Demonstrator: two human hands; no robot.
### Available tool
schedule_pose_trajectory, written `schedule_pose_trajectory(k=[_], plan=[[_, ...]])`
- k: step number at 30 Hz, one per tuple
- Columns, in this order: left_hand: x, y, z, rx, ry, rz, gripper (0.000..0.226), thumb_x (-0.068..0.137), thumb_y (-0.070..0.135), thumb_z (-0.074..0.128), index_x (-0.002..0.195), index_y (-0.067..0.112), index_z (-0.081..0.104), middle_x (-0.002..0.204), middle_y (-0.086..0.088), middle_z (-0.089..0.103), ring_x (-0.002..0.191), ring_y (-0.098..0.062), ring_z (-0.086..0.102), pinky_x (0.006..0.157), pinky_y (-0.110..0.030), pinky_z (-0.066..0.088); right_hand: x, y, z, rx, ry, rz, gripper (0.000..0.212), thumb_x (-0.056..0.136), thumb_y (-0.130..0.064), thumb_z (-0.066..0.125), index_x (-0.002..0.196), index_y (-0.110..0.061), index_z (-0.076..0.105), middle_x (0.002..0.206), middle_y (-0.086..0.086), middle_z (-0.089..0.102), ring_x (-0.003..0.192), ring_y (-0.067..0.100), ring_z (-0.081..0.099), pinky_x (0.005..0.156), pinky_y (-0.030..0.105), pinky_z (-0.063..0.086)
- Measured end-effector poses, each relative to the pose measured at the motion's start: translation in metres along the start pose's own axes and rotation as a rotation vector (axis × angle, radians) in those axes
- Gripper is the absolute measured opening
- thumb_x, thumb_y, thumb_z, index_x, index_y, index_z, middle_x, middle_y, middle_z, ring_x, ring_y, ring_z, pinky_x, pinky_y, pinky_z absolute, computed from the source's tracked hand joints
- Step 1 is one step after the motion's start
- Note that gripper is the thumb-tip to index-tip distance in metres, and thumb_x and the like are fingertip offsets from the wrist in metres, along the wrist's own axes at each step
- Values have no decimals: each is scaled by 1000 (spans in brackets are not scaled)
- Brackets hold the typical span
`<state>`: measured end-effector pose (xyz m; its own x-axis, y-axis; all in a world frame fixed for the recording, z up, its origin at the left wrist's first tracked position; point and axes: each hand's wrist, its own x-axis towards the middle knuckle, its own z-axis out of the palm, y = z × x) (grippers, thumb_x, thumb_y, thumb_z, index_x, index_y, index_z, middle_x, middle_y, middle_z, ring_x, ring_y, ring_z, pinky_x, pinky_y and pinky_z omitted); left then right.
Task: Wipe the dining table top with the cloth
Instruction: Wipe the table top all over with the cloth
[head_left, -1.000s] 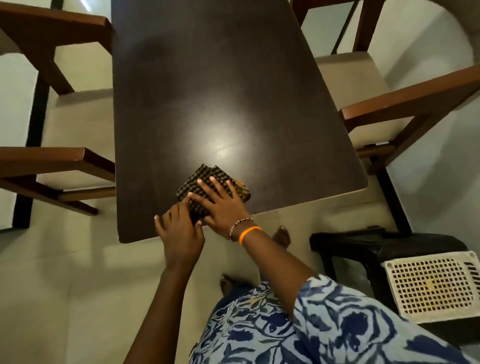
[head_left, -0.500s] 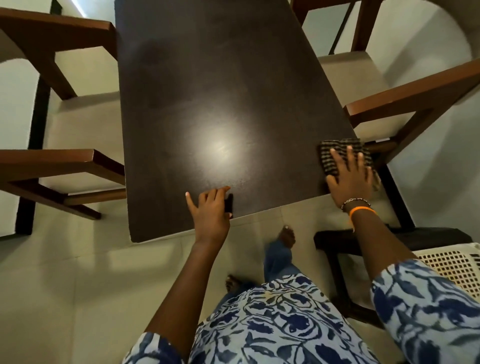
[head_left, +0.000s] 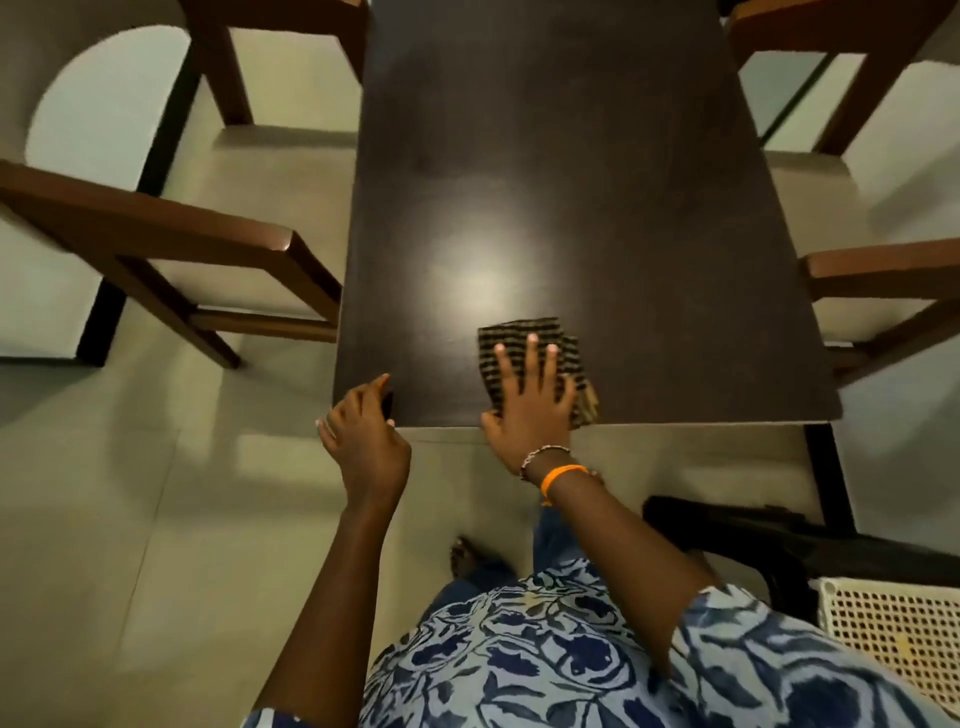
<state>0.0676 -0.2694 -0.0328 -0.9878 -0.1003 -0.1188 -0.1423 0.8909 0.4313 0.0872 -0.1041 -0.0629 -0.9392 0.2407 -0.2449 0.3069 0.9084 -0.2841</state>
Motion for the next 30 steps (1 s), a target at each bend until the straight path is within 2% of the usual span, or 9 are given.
schedule_pose_trajectory(k=[7,10,13,17,19,21,23,27,30], plan=[[-14,-37,-15,-78,94,-270,62,81,-10,48,136,15,40,137,-10,45,128,-33,36,111,-44,24,-2,-117,36,-46,-234,-426,84,85,-30,53,150,-29,0,158,9,-15,145,32,-15,114,55,1],[-16,-43,-15,-159,70,-311,58,84,-9,47,137,11,39,139,-12,44,129,-32,35,107,-42,30,-1,-104,34,-144,-204,-587,79,89,-26,51,149,-32,1,160,6,-10,146,30,-10,114,50,7],[-11,-40,-10,-329,13,-341,53,88,-8,43,138,9,39,141,-13,42,131,-30,33,108,-39,30,-1,-53,15,-267,-177,-739,80,88,-16,52,148,-37,5,160,2,-1,147,27,-1,112,46,15],[-2,-35,-4,-488,-1,-401,56,84,-11,41,136,10,44,137,-14,42,124,-31,44,107,-43,38,-18,24,-19,-406,12,-675,82,69,-11,72,141,-33,38,150,5,37,136,30,38,97,43,44],[1,-35,-4,-544,27,-449,58,82,-13,39,135,9,44,136,-13,44,124,-30,45,107,-42,38,-25,59,-31,-495,39,-635,88,59,-25,82,138,-32,44,145,7,45,130,31,47,91,43,48],[2,-37,-5,-627,60,-509,60,81,-15,36,135,8,43,135,-11,48,126,-27,45,107,-37,37,-26,80,-42,-567,0,-640,100,50,-41,87,139,-31,42,143,9,48,128,32,49,87,45,49],[1,-40,-7,-704,73,-552,60,81,-16,34,134,9,44,133,-8,51,123,-22,47,103,-29,37,-20,84,-48,-630,-3,-674,95,53,-44,85,138,-31,42,141,8,51,125,31,53,85,46,49],[-4,-48,-8,-813,37,-588,62,78,-19,30,129,8,51,128,-5,56,116,-16,49,92,-22,40,-2,65,-40,-701,29,-718,79,60,-30,84,133,-24,52,134,12,56,113,36,61,81,45,52],[-10,-55,-7,-824,-11,-591,67,75,-22,27,129,8,53,127,-3,58,103,-10,53,65,3,37,5,25,-19,-732,59,-735,73,60,-36,82,128,-23,57,125,12,64,100,35,67,73,37,54]])
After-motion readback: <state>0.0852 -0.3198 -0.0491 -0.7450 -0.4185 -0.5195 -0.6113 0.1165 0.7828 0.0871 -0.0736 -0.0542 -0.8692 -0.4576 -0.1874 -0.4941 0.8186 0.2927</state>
